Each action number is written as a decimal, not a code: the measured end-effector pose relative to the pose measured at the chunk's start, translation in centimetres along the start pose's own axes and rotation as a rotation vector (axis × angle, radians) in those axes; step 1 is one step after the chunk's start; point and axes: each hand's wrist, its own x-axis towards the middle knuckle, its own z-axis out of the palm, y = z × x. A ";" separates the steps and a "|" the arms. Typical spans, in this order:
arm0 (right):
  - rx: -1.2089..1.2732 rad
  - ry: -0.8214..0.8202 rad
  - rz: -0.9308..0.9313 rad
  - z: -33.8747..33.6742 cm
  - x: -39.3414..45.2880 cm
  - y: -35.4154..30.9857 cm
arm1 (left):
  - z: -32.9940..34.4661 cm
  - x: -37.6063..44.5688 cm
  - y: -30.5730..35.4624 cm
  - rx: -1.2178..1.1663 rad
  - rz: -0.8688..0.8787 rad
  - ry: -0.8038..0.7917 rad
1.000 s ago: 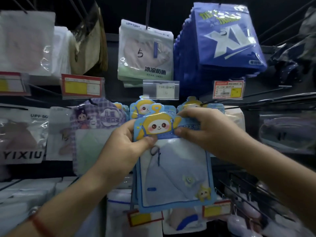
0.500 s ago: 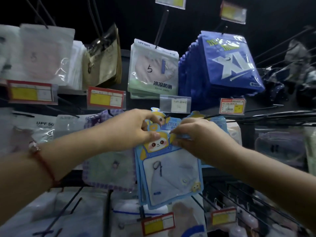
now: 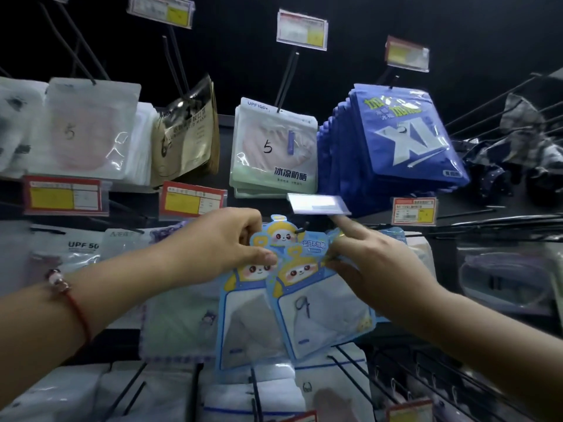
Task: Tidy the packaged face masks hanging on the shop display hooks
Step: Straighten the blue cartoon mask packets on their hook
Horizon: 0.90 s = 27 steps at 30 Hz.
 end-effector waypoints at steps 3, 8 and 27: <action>-0.048 -0.026 -0.057 0.3 -0.4 0.6 | 0.4 0.2 -0.5 -0.014 0.019 0.075; -0.166 -0.058 -0.166 0.2 -0.3 1.3 | 2.5 1.3 0.2 -0.067 0.172 0.270; -0.299 -0.060 -0.225 0.3 0.2 2.2 | 6.4 5.4 -0.4 -0.475 0.000 0.547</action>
